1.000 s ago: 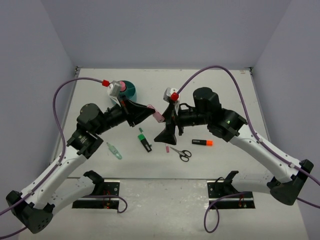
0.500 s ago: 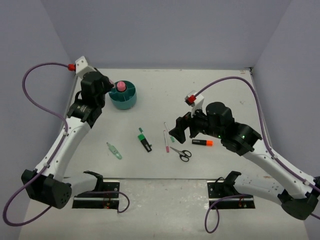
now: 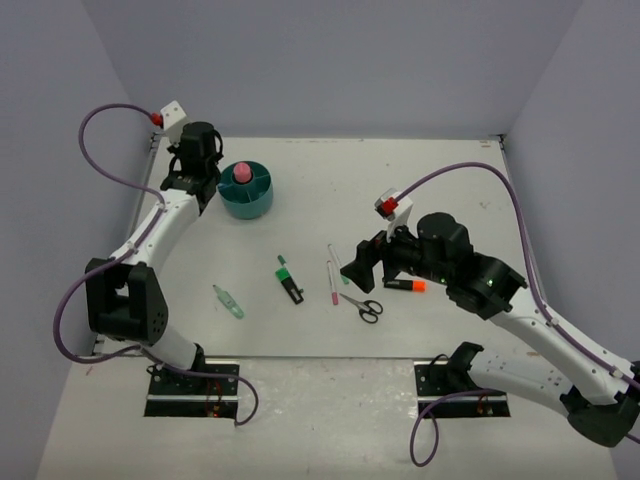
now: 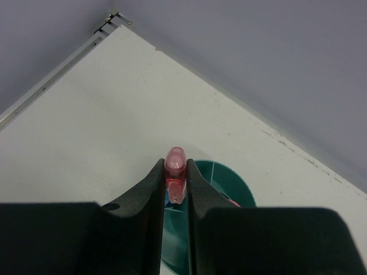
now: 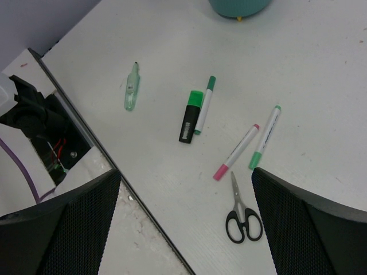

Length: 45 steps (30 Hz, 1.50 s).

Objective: Sort the stationery into containers
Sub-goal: Place the pen in the storage box.

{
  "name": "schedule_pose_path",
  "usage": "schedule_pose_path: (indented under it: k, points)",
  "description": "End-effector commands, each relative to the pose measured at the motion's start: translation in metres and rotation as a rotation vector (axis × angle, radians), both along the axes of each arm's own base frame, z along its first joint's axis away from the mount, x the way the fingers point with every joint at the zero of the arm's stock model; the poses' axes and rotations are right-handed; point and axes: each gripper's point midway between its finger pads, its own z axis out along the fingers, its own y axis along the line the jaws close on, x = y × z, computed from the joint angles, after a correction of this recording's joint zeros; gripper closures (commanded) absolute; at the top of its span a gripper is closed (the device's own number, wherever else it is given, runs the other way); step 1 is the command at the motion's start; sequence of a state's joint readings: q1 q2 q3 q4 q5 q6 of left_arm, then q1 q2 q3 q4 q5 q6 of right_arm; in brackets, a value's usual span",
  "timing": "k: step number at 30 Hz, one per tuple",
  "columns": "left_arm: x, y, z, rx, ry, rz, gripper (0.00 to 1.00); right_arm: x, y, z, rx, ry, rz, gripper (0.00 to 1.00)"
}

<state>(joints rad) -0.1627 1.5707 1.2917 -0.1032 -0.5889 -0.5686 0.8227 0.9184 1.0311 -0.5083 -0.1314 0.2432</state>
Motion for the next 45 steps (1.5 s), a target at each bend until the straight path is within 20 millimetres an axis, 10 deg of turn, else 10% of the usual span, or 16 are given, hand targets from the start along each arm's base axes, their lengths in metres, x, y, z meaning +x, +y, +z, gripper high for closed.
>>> schedule_pose_path:
  k: [1,22,25,29,36,45]
  points:
    - [0.031,0.001,0.028,0.047,-0.125,-0.025,1.0,-0.003,0.004,0.015,0.063,-0.031,0.016,0.01]
    - [0.05,-0.018,-0.081,0.014,-0.012,-0.168,1.0,0.0,0.004,0.006,0.053,-0.025,0.006,0.01]
    - [0.043,-0.016,-0.083,0.001,-0.016,-0.15,0.75,0.0,0.004,0.005,0.049,-0.021,0.006,0.01]
    - [0.032,-0.011,-0.074,-0.019,-0.027,-0.11,0.24,0.001,0.005,0.004,0.047,-0.02,0.009,0.01]
    - [-0.004,0.002,-0.008,-0.082,-0.114,-0.024,0.05,0.009,0.008,-0.01,0.007,-0.001,-0.01,0.01]
    - [-0.118,-0.005,0.058,-0.222,-0.05,-0.078,0.0,0.016,0.044,-0.034,0.001,0.13,0.034,0.01]
